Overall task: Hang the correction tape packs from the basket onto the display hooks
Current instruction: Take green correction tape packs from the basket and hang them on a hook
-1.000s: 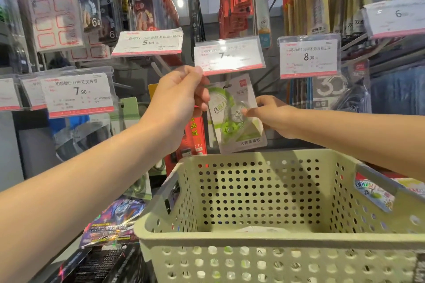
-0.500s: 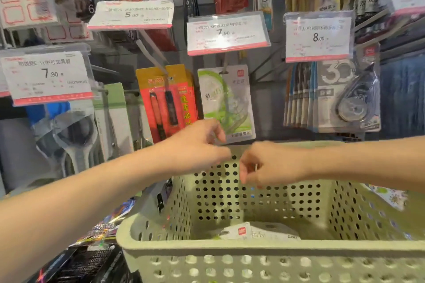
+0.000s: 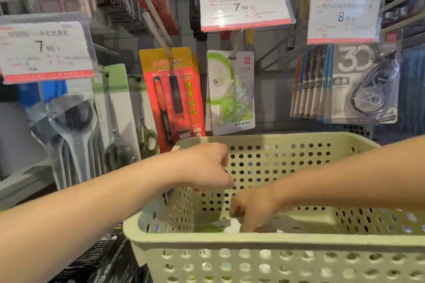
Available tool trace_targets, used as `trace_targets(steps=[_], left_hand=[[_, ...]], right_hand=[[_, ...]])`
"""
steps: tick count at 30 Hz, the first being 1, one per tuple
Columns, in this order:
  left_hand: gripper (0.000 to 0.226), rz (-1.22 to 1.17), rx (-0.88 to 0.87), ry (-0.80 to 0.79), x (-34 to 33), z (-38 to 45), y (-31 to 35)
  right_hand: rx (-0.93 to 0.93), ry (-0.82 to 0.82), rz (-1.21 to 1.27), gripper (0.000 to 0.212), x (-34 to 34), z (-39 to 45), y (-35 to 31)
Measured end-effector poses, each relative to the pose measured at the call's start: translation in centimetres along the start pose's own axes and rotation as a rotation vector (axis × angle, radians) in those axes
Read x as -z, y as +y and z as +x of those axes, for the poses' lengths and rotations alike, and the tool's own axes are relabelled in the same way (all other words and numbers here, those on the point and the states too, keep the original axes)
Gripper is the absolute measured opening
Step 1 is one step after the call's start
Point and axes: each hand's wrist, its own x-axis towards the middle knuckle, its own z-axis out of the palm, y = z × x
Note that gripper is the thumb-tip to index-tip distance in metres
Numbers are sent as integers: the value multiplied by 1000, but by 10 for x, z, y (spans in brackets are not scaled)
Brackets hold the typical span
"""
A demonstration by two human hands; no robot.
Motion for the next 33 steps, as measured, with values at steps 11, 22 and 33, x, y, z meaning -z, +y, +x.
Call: trace_targets(steps=[11, 22, 33], left_hand=[[39, -153, -3, 70, 2, 5, -3], [32, -341, -93, 83, 13, -10, -4], [5, -483, -193, 150, 42, -36, 6]], right_hand=[[42, 207, 330, 20, 20, -20, -2], [182, 257, 726, 17, 44, -72, 7], [373, 465, 952, 16, 53, -125, 15]])
